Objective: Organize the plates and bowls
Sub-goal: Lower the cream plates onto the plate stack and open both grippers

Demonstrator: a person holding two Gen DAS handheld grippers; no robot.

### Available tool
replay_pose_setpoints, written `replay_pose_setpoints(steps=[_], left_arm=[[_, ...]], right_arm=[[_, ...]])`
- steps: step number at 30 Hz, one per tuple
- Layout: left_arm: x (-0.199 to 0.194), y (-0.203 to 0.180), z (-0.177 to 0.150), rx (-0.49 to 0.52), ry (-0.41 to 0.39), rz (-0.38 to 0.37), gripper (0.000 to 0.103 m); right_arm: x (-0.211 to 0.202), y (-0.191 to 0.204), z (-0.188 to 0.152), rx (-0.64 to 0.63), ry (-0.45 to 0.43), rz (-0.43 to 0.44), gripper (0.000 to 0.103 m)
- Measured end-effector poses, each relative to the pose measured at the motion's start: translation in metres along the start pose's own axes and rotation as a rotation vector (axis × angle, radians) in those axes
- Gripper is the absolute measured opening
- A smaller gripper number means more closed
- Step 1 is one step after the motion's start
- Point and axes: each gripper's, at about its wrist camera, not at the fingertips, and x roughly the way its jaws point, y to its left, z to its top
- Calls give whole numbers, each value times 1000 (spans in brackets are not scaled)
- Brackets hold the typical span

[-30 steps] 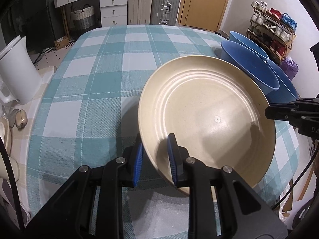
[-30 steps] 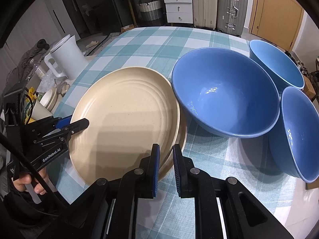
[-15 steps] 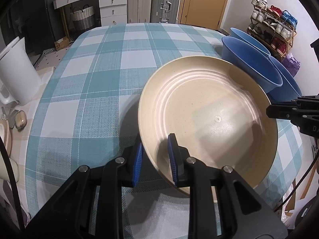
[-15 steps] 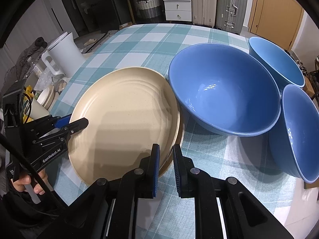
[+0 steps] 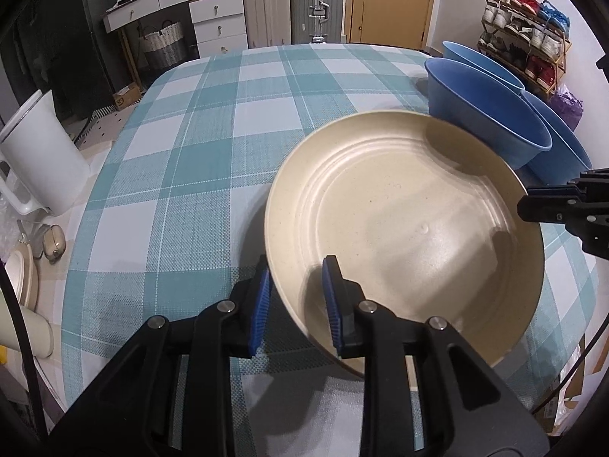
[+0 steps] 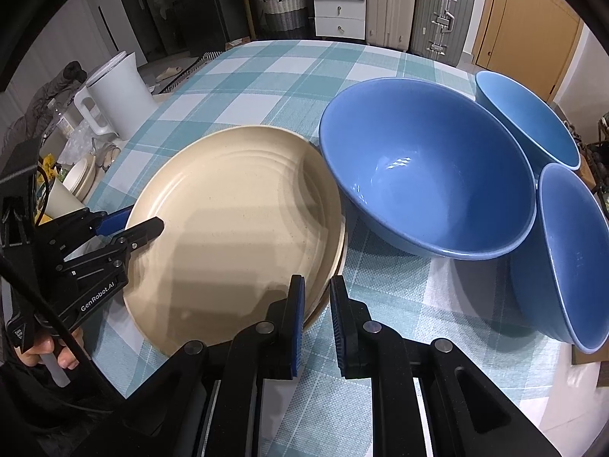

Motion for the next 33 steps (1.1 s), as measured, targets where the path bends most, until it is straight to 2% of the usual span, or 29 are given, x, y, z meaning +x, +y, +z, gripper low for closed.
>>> replay_pose_setpoints(steps=[15,19,23,27,31,33], left_arm=[[2,-2,-1,16,1,17,23],[3,0,-1,-2,11,2,23],[4,8,-1,-44,36,-42,23],[-1,15,0,-62,36,-63,26],[-18,18,3,-66,-6,-87,41],[-27,19,6,-69,-24,-100,51]], right_arm=[[8,-1,-4,7,7,5,14],[10,0,-5,2,7,-4,14],[8,1,-5,3,5,-8,14],[0,0,-3,12,-9,21,28],[-11,-1,-4,20,-38,38,47],[-17,-1,-4,26,-52,52,51]])
